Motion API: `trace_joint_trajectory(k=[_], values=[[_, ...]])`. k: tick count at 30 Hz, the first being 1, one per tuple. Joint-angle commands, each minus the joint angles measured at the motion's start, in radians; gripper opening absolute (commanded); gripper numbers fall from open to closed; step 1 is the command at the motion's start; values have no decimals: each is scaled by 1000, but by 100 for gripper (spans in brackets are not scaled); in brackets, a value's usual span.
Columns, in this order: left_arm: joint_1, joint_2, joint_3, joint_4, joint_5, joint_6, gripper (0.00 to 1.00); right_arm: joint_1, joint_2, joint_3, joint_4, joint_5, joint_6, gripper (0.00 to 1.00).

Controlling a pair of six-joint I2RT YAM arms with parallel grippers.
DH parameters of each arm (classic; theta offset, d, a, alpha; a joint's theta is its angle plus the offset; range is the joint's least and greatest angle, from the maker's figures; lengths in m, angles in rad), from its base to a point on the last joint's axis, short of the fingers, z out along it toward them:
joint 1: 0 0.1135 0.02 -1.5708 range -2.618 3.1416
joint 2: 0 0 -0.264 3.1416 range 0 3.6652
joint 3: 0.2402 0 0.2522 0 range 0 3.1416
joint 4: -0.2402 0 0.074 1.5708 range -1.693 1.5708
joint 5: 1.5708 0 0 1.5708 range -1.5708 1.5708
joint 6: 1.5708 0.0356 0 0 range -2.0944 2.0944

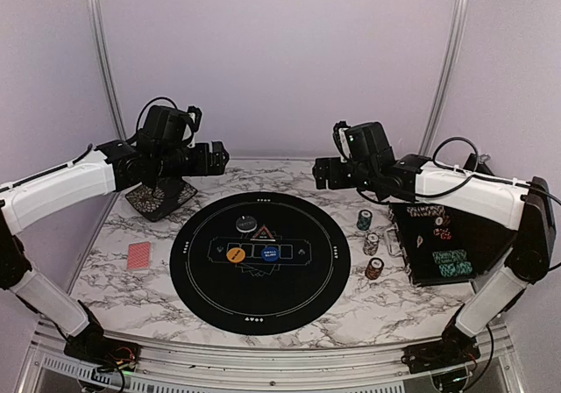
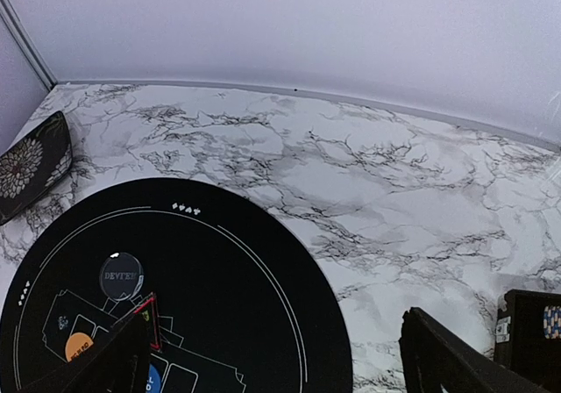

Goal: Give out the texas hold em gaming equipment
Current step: Move the dealer button to the dealer area.

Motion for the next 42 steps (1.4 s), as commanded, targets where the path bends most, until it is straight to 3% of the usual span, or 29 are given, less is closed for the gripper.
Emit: trace_joint_trajectory(k=[1, 13, 23, 32, 42], values=[[6, -36, -12, -26, -12, 20, 99, 12, 7, 57, -14, 0, -15, 97], [9, -54, -14, -38, -6, 18, 99, 37, 87, 154, -103, 4, -40, 97], [15, -101, -61, -58, -15, 8, 99, 118, 386, 461, -241, -75, -57, 89], [36, -162, -83, -85, -36, 21, 99, 164, 610, 629, -212, -199, -94, 79], [48, -189, -84, -106, -36, 20, 99, 179, 821, 837, -269, -256, -151, 76]])
